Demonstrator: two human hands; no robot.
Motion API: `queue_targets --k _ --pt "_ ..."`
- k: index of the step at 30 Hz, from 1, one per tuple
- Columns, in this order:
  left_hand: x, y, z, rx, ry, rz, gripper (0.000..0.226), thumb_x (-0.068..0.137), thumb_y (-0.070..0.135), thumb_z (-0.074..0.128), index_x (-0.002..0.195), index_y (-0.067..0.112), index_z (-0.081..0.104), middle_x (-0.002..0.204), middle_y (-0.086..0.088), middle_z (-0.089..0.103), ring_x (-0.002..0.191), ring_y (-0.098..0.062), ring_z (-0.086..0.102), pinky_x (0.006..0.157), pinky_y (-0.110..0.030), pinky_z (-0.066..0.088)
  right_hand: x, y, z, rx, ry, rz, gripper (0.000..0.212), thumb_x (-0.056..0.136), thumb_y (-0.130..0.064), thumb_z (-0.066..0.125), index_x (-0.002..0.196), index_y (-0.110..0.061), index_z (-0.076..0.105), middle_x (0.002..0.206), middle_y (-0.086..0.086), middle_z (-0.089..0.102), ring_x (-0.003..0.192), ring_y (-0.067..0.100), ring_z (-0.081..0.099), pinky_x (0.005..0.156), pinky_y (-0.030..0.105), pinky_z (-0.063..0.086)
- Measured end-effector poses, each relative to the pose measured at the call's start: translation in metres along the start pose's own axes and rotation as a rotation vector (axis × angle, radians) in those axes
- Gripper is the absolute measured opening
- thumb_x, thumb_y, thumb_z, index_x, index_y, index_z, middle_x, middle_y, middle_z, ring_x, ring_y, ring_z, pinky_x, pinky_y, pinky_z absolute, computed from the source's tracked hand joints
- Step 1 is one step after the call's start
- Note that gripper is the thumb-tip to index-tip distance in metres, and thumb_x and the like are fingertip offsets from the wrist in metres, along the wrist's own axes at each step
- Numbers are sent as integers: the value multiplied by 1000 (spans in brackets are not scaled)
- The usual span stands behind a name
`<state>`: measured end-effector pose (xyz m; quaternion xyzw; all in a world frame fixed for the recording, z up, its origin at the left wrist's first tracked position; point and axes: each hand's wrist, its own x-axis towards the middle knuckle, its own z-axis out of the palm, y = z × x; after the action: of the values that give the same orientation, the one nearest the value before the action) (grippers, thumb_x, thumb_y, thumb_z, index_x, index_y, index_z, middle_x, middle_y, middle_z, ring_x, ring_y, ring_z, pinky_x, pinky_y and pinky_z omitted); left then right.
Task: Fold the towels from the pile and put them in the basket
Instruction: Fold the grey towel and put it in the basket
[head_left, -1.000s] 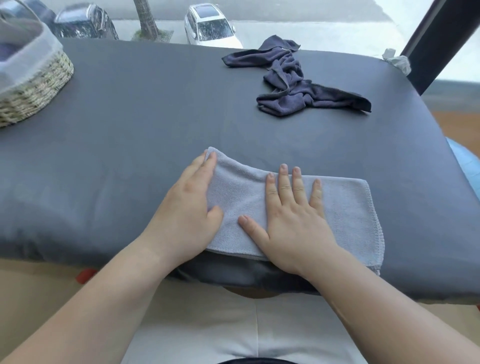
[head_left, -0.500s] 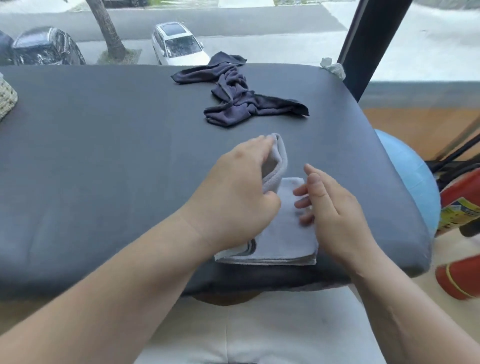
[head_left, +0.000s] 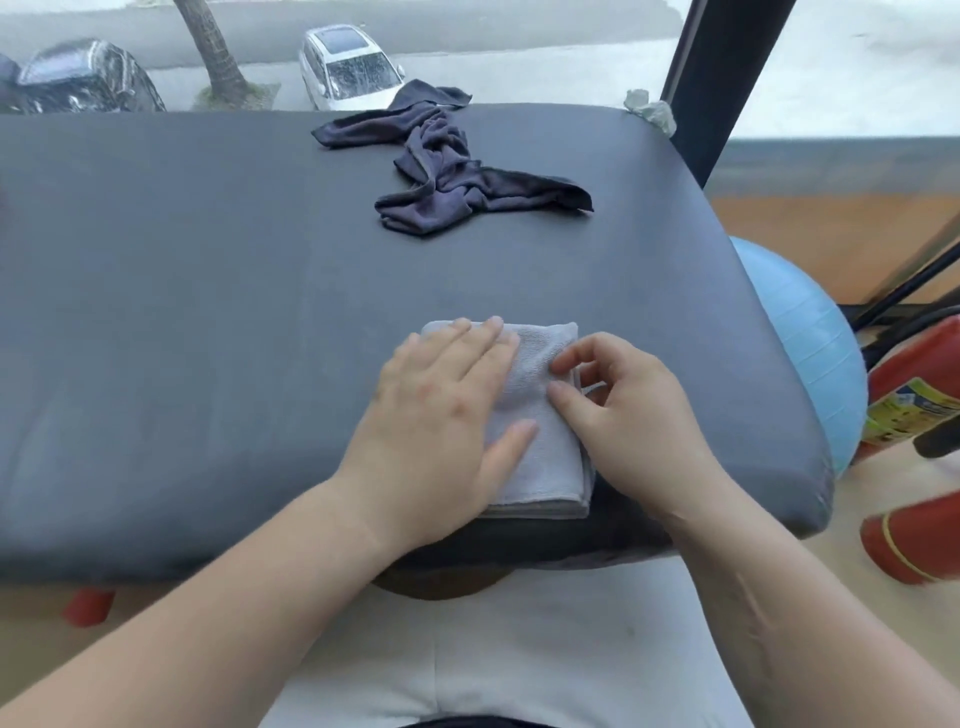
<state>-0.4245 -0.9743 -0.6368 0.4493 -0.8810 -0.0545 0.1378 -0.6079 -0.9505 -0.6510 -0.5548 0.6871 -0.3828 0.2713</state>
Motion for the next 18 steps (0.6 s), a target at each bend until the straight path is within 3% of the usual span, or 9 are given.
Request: queue_targets --k 2,5,8,9,11,13,14,18 --pt "-2 3 9 87 -213 -50 93 84 73 15 160 18 12 168 -1 2 154 -21 -3 124 -50 1 3 0 -1 -92 -15 -36 12 90 -22 70 94 -31 65 86 -18 63 65 1 58 65 11 41" --pt "-1 5 21 147 -304 -110 108 73 85 0 158 19 -13 163 1 -27 148 -18 -31 121 -53 -13 0 6 -4 -313 4 -122 20 88 -26 69 107 -28 64 97 -14 56 75 2 54 73 25 45" --pt "-1 7 27 128 -309 -117 121 65 95 6 156 19 -19 161 1 -32 145 -16 -37 120 -54 -15 -3 6 -4 -583 62 -366 38 89 -35 61 125 -22 63 129 3 54 112 26 56 93 41 48" --pt "-1 7 28 119 -308 -118 127 62 99 10 156 19 -19 161 1 -31 144 -16 -37 120 -54 -15 -2 5 -3 -674 -18 -426 50 91 -42 51 136 -20 57 145 5 48 131 29 48 108 46 41" --pt "-1 8 30 128 -315 -108 140 54 104 16 155 15 -22 161 -1 -32 143 -17 -39 120 -55 -14 -1 6 0 -837 -297 -402 72 96 -56 20 159 -21 24 167 1 15 155 24 9 124 51 11" --pt "-1 7 31 145 -338 -94 148 48 105 20 153 12 -25 160 -5 -35 142 -19 -41 119 -57 -14 0 12 0 -910 -473 -305 79 92 -64 -1 159 -23 -10 167 -6 -18 152 16 -20 124 52 -8" --pt "-1 6 31 146 -344 -89 150 47 105 21 153 11 -26 159 -6 -36 141 -20 -42 119 -58 -15 0 16 -1 -925 -492 -288 81 90 -67 -3 158 -23 -17 164 -7 -25 151 16 -26 123 51 -11" --pt "2 -1 27 134 -360 -41 148 47 107 9 154 10 -24 160 -8 -35 144 -20 -39 119 -57 -14 5 14 -5 -906 -527 -295 92 83 -77 -5 158 -25 -18 164 -7 -25 149 17 -30 122 52 -12"
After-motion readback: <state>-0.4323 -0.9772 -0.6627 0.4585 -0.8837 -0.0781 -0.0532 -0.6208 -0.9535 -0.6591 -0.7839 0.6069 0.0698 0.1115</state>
